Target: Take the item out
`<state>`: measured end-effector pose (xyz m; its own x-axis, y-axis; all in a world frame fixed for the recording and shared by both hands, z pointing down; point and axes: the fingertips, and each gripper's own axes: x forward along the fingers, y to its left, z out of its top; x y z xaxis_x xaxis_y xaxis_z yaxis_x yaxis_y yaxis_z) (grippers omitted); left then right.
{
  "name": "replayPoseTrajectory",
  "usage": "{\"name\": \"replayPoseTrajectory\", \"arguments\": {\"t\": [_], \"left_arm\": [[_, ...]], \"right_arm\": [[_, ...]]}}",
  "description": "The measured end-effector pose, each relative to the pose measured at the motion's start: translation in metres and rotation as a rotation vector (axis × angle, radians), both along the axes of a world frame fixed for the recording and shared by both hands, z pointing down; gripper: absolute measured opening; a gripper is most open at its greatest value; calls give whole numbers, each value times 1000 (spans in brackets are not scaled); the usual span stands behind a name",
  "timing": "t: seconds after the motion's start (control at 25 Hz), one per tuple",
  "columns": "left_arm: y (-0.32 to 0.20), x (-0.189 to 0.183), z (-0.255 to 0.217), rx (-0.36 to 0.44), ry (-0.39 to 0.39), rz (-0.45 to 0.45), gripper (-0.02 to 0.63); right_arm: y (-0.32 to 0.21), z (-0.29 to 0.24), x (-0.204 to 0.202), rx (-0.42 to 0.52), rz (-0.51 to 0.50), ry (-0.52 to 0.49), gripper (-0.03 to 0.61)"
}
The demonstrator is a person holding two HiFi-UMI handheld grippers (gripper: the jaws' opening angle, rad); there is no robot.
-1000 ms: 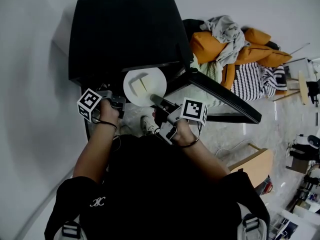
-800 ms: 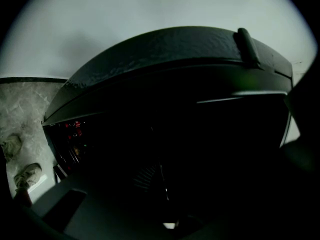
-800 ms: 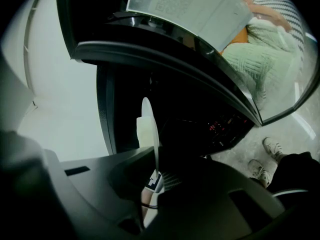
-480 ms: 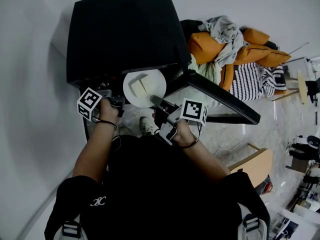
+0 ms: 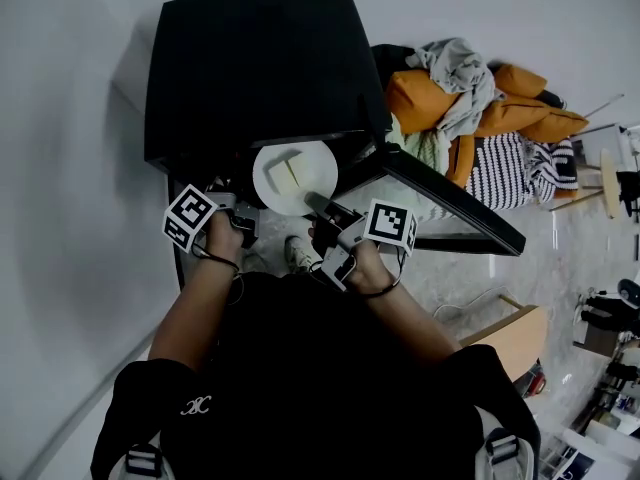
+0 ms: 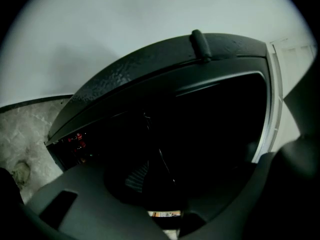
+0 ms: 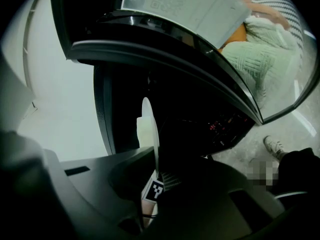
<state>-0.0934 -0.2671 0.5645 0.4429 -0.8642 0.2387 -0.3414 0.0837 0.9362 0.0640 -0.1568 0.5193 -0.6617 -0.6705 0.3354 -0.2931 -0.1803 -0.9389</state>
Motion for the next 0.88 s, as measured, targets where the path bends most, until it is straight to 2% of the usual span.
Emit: {"name": "replayPoseTrajectory", "arguments": {"t": [0.12,0.24,0.28,0.32,0.44,0.52,0.6,0.88], "left_arm": [[18,9,0,-6,-86,86,109],[30,11,-9,39,-256,156,92],[32,9,-14,62,-317,170,33],[33,7,-17,87,-378,181,8],[35,3,-26,156,-550,224,8],[36,2,-30,191,-629,252,8],[37,2,-32,210,-657,267,8],[39,2,-41,235,-670,297,8]], "right_arm": [[-1,0,-1,17,-9,-19,23],[-2,0,-2,24,-17,-22,23],[-2,1,-2,23,-18,-23,23],[-1,2,-2,20,-18,-24,23],[-1,4,-1,11,-11,-29,23],[-1,5,-1,8,-2,-45,23],[0,5,-1,2,15,-69,23],[2,2,-2,-45,83,-159,23]]}}
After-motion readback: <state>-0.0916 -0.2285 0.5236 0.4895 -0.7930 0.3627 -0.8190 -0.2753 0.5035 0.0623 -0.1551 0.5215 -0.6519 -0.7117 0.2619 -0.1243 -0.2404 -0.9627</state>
